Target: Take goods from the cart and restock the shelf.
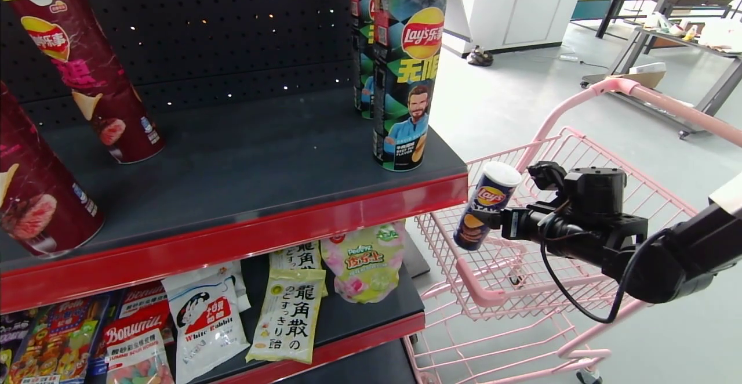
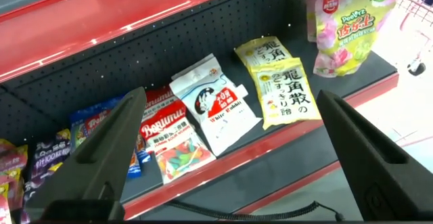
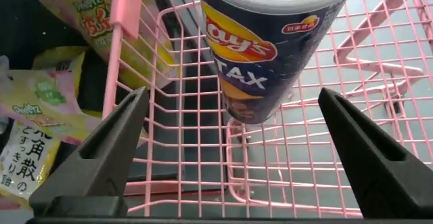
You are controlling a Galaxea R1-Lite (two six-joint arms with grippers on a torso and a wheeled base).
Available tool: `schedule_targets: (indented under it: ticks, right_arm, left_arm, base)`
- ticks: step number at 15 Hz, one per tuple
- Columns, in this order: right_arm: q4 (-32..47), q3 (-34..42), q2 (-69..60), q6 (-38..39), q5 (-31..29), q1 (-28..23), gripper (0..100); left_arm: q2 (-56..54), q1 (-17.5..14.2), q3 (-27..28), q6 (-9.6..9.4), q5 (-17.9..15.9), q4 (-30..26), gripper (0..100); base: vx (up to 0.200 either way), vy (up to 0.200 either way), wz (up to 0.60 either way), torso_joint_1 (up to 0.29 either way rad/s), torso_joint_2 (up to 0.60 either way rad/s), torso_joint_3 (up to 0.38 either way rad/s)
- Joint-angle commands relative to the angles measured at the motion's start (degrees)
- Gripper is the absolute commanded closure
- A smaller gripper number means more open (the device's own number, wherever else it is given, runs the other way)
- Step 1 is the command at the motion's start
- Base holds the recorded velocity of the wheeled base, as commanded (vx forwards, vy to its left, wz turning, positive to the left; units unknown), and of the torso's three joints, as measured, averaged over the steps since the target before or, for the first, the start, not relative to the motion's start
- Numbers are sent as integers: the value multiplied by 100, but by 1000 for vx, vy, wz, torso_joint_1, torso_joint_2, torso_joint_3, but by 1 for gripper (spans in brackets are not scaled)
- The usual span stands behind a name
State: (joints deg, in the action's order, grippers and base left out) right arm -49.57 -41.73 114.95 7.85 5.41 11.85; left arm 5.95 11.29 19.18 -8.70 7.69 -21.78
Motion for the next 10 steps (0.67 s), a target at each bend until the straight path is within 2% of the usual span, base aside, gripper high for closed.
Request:
schedule_targets:
  ticks: [1,4,10]
  right_arm:
    - [-132,-213,318,6,4,-34,0]
    - [-413,-538,617,6,92,-95,0]
    - [-422,-1162,1144,-3,127,-262,0]
  left_arm:
    - [12,-4,-10,0,4,-1,0]
    - [12,-4,-10,0,22,-54,0]
    - [29,-4,-2,-17,31,-54,0]
  base:
    - [0,0,0,0,0,0]
    - [0,0,0,0,0,0]
    - [0,0,0,0,0,0]
